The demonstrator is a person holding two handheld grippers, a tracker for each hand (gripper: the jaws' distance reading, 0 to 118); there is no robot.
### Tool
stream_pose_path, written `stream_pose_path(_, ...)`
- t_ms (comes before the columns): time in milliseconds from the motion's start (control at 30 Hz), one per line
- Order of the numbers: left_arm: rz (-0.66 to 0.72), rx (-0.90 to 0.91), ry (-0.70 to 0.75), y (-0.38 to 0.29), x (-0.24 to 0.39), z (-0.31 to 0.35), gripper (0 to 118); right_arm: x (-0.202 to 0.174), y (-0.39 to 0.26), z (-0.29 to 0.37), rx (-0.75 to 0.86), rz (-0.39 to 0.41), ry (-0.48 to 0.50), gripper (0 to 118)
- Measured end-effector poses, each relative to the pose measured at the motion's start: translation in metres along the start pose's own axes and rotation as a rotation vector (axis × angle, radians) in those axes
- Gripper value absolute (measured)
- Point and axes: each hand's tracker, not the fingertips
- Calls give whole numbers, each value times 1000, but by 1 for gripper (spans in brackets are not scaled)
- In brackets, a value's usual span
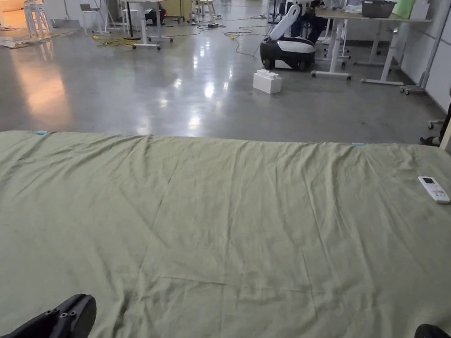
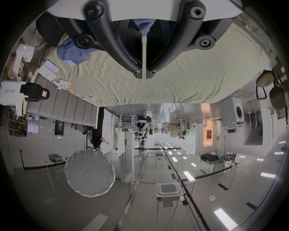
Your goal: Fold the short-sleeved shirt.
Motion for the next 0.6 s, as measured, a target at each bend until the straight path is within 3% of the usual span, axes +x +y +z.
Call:
stream_pose_path(133,154,-161,-101,-25,-43,-33,12,5,-10,-5,-60,-75,18,0)
stream_pose_path(167,212,-214,-117,-37,-57,-44,26,6,-12,-6,-56,-73,24,0)
stream_pose_path(267,376,-399,-102,-83,-100,-82,92,10,-23,-6,-82,-87,27,0)
stream_pose_path(300,424,-450,-109,-104,-113,-91,97,12,-27,-6,-88,-91,28,0)
stream_pose_path(400,499,-486,-94,-157,-143,-112,97,15,-38,-7,-141,-112,25,0)
stream_pose_path(433,604,-551,-56,-170,-150,-116,97,16,-40,-6,-148,-117,22,0)
stream_pose_path(600,745,-650,-48,-202,-155,-140,95,23,-47,-5,-196,-165,12,0)
